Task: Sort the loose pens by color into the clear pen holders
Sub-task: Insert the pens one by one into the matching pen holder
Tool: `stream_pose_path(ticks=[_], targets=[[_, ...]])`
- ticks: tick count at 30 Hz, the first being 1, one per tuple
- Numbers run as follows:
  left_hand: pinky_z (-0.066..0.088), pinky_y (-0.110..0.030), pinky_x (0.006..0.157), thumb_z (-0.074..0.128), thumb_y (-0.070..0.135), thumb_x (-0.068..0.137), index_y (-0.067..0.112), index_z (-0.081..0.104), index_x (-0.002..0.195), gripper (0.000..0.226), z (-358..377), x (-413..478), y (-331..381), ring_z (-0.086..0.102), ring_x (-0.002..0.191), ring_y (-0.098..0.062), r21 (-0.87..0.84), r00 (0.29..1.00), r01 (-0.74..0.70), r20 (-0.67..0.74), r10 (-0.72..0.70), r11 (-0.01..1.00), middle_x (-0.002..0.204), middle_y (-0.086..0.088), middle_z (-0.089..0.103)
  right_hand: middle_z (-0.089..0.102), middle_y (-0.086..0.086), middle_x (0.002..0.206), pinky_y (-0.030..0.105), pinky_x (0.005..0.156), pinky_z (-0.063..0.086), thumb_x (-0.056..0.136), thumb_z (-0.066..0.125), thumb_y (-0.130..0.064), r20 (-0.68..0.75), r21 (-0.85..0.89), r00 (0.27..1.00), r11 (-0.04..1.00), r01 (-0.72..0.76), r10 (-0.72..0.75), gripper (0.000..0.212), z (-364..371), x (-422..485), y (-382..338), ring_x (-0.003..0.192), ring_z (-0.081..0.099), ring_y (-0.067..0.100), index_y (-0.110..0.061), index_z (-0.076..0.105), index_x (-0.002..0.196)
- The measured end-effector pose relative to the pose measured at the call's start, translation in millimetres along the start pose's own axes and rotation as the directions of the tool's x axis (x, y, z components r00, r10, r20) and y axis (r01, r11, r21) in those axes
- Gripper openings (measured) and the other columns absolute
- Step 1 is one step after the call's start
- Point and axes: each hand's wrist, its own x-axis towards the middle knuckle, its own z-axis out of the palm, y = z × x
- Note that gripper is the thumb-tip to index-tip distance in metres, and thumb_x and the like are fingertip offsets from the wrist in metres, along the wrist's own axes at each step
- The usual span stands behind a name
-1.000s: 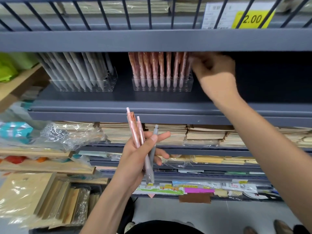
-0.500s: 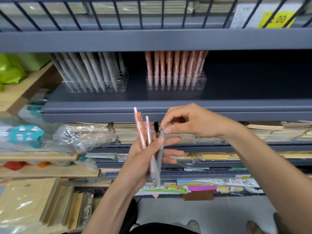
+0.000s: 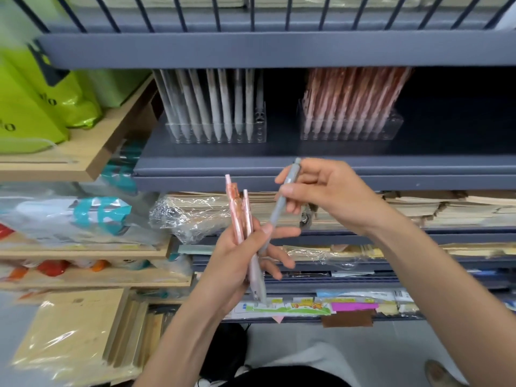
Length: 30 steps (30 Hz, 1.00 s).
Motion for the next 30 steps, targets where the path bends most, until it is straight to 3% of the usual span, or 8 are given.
stream_pose_path(ticks=[3, 6, 9, 11, 16, 23, 27, 30], targets=[[0.042, -0.023, 0.037, 0.061, 0.03, 0.094, 0.008, 0.045, 0.096, 0.028, -11, -4, 2, 0.056, 0.041, -0.019, -0.011, 0.999, 0.016, -0.046, -0.016, 1.0, 0.091, -0.013, 0.075, 0.074, 0.013, 0.085, 0.027, 0.067, 0.058, 0.091, 0.065, -0.013, -0.246, 0.05, 0.968, 0.996, 0.07, -0.056, 0.008, -5, 11, -11, 0.07, 0.071, 0.022, -0.009, 0.067, 0.098], [0.033, -0.019, 0.035, 0.067, 0.045, 0.088, 0.011, 0.048, 0.077, 0.041, -22, -7, 4, 0.035, 0.033, -0.013, 0.004, 0.995, 0.051, -0.089, -0.05, 0.999, 0.055, -0.004, 0.05, 0.076, 0.01, 0.085, 0.026, 0.072, 0.059, 0.094, 0.063, -0.009, -0.577, -0.03, 0.804, 0.987, 0.156, -0.144, 0.011, -17, 30, -23, 0.079, 0.074, 0.024, -0.002, 0.064, 0.102], [0.03, -0.019, 0.033, 0.072, 0.063, 0.078, 0.015, 0.053, 0.078, 0.052, -28, -8, 8, 0.032, 0.034, -0.011, -0.034, 0.989, 0.086, -0.118, -0.09, 0.996, 0.054, 0.0, 0.039, 0.075, -0.002, 0.084, 0.02, 0.071, 0.056, 0.09, 0.061, -0.001, -0.707, -0.23, 0.657, 0.963, 0.137, -0.262, 0.012, -20, 53, -30, 0.078, 0.074, 0.009, 0.003, 0.067, 0.1], [0.029, -0.019, 0.033, 0.072, 0.064, 0.079, 0.015, 0.049, 0.085, 0.055, -32, -6, 11, 0.031, 0.034, -0.011, -0.045, 0.985, 0.091, -0.141, -0.097, 0.995, 0.054, 0.002, 0.04, 0.075, -0.002, 0.086, 0.025, 0.075, 0.056, 0.087, 0.056, 0.001, -0.721, -0.335, 0.623, 0.94, 0.07, -0.304, 0.016, -15, 68, -29, 0.08, 0.072, 0.004, -0.004, 0.071, 0.09], [0.029, -0.019, 0.032, 0.071, 0.047, 0.086, 0.016, 0.049, 0.078, 0.039, -49, -7, 14, 0.032, 0.034, -0.011, -0.04, 0.985, 0.083, -0.149, -0.088, 0.996, 0.055, 0.001, 0.043, 0.07, 0.009, 0.091, 0.047, 0.087, 0.055, 0.097, 0.053, -0.009, -0.67, -0.373, 0.659, 0.922, 0.1, -0.342, 0.008, 2, 102, -25, 0.087, 0.071, 0.024, -0.009, 0.061, 0.095], [0.025, -0.018, 0.029, 0.071, 0.034, 0.09, 0.012, 0.053, 0.077, 0.032, -58, -10, 15, 0.031, 0.032, -0.01, -0.188, 0.979, 0.129, -0.134, -0.156, 0.974, 0.055, -0.002, 0.043, 0.069, 0.015, 0.115, 0.046, 0.099, 0.045, 0.099, 0.045, -0.029, -0.549, -0.713, 0.774, 0.66, -0.235, -0.316, 0.036, -1, 132, -36, 0.11, 0.062, 0.032, -0.007, 0.067, 0.118], [0.028, -0.019, 0.03, 0.064, 0.035, 0.09, 0.013, 0.052, 0.07, 0.033, -58, -9, 19, 0.031, 0.034, -0.009, -0.077, 0.983, 0.09, -0.155, -0.101, 0.993, 0.051, 0.002, 0.042, 0.064, 0.012, 0.125, 0.039, 0.101, 0.045, 0.102, 0.041, -0.038, -0.597, -0.586, 0.788, 0.754, -0.297, -0.154, 0.043, 3, 153, -43, 0.113, 0.061, 0.028, -0.009, 0.058, 0.128], [0.03, -0.018, 0.033, 0.064, 0.037, 0.09, 0.016, 0.056, 0.069, 0.032, -59, -9, 21, 0.033, 0.036, -0.009, -0.035, 0.987, 0.061, -0.146, -0.065, 0.998, 0.052, 0.003, 0.045, 0.062, 0.008, 0.129, 0.031, 0.097, 0.044, 0.102, 0.039, -0.034, -0.603, -0.586, 0.791, 0.731, -0.35, -0.105, 0.04, 4, 160, -44, 0.117, 0.059, 0.026, -0.011, 0.054, 0.13]])
